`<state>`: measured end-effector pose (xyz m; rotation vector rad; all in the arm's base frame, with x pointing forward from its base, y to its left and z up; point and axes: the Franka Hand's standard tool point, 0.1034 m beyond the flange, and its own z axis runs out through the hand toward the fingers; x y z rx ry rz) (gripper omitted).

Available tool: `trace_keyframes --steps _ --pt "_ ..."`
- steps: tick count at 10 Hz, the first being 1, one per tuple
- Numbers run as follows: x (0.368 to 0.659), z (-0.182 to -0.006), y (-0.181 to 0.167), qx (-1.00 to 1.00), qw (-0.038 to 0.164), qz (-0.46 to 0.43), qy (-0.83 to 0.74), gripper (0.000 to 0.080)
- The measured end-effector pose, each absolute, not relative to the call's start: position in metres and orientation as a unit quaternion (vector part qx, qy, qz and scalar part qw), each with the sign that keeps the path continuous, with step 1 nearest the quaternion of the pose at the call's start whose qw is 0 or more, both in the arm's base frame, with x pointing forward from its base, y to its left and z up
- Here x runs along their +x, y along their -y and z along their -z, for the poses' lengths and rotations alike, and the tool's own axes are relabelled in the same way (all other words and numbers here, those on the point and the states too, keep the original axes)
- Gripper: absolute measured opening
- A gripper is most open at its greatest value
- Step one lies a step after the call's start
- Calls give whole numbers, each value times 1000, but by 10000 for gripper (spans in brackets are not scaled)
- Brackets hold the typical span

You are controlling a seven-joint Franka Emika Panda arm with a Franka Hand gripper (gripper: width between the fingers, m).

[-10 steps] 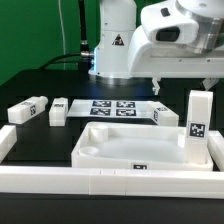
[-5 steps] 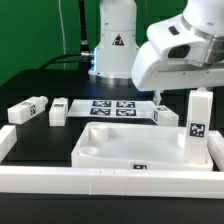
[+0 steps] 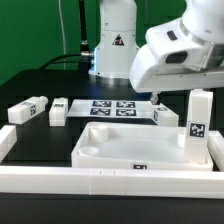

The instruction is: Assemble desk

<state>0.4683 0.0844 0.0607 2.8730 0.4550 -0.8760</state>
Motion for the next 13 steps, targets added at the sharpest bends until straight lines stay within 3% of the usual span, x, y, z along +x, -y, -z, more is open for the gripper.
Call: trace_keyframes --steps 2,7,13 --pt "452 -49 -84 926 66 337 -160 649" --pt "437 -41 -80 858 87 485 -142 649" --pt "437 -30 -79 853 88 495 -140 649"
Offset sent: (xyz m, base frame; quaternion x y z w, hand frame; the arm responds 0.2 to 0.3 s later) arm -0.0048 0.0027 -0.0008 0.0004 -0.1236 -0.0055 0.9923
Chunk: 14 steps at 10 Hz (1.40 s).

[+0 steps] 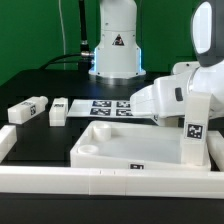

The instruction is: Assemble desk

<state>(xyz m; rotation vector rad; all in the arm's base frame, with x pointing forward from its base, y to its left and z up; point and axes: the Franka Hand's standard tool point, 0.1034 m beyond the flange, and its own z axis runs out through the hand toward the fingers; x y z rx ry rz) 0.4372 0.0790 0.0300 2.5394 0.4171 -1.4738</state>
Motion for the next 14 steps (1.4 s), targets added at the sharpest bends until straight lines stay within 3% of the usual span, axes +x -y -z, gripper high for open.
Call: trace_keyframes --steps 3,7,8,9,10,11,14 --pt "435 -16 -77 859 88 484 -140 649" --pt "435 -14 -77 860 88 483 -139 649" --pt "436 -14 -77 861 88 482 -139 560" --pt "436 -15 -77 861 87 482 -139 358" --pt "437 -15 -76 861 87 482 -138 358" --pt "437 -15 -76 861 87 482 -138 285" --pt "438 -16 -75 862 86 481 -138 285"
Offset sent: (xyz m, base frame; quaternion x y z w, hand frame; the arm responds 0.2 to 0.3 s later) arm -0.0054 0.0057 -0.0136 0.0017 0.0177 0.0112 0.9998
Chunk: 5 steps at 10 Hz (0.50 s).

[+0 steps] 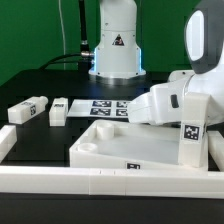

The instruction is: Assemble desk

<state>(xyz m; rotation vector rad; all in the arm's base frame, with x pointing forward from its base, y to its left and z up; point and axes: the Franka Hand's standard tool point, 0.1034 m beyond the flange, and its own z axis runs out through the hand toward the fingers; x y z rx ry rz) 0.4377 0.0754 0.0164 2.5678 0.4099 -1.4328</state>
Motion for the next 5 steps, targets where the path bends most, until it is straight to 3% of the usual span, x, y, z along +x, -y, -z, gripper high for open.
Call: trace_keyframes --steps 2,5 --pt "441 -27 -70 861 78 482 -143 285" --pt "459 -76 -51 857 47 491 -149 287"
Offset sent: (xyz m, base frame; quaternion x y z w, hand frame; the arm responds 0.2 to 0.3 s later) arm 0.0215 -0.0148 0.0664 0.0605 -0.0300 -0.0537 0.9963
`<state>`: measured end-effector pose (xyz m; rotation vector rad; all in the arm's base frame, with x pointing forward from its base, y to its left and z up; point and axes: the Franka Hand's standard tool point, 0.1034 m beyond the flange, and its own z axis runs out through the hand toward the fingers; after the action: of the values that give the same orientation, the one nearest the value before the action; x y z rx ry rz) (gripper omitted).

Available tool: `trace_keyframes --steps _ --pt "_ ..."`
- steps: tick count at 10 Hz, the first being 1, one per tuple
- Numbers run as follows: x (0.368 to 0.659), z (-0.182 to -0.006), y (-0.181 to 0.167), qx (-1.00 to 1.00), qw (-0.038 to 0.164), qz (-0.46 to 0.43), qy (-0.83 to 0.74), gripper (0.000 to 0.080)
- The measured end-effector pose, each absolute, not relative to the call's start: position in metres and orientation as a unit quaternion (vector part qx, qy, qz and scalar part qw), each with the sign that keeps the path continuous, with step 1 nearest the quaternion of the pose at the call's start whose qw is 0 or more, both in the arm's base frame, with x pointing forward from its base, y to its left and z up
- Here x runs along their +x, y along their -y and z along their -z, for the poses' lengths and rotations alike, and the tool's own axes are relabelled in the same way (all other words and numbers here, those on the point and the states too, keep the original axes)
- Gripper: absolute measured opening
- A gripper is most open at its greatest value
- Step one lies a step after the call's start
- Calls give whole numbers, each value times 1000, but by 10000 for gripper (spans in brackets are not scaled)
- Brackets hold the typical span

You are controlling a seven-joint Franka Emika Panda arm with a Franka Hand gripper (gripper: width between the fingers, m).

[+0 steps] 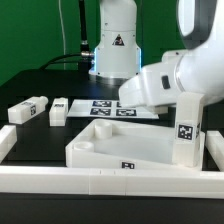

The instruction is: Assemble desk

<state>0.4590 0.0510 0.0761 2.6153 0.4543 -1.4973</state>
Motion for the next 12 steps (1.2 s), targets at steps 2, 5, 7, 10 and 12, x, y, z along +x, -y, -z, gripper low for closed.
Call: trace_keyframes --steps 2,5,7,10,12 --pt "465 -87 -44 866 44 477 -141 287" --pt "479 -85 -42 899 37 409 -153 287" --pt "496 -109 -22 918 24 365 -152 287" --pt "528 -144 -4 939 17 310 -147 287" --pt "535 -141 -4 959 16 238 -151 288"
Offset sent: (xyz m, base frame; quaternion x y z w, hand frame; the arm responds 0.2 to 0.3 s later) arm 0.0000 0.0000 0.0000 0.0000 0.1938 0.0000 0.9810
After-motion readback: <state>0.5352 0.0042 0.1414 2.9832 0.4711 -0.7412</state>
